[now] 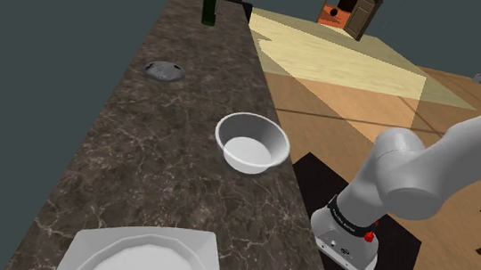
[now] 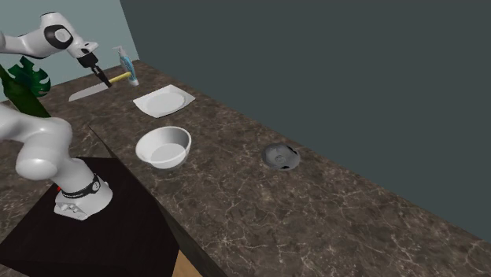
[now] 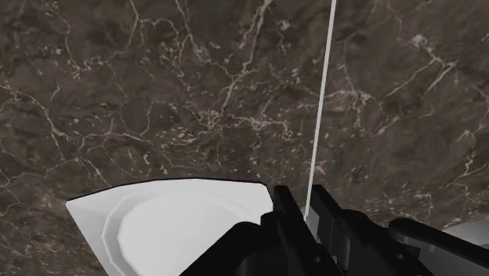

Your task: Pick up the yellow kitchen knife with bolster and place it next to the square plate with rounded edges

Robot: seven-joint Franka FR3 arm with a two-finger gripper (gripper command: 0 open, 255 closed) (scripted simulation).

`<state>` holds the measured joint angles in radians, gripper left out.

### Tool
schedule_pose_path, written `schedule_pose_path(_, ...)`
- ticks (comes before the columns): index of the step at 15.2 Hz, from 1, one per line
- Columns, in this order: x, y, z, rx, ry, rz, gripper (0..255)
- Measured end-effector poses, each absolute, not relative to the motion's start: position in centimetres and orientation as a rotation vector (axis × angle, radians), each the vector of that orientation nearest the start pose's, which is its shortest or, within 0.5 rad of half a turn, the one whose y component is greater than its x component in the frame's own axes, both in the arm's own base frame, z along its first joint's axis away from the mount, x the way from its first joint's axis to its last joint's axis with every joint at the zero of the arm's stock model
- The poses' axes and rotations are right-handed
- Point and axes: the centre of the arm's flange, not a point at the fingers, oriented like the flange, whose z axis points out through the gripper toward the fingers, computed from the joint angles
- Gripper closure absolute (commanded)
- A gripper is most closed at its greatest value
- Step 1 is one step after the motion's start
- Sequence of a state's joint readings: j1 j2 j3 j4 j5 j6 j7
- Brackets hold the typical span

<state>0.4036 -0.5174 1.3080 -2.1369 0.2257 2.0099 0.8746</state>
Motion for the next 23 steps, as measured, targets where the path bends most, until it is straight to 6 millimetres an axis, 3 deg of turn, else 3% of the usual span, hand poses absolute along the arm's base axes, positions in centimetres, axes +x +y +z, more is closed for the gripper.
schedule_pose_path(2,-15.5,51.6,45.2,-2.954,-1.1,-0.465,255)
schedule_pose_path(5,-16.8,52.3,43.8,-2.954,-1.098,-0.462,255)
schedule_pose_path(23,-16.8,52.4,34.4,-2.954,-1.097,-0.461,255)
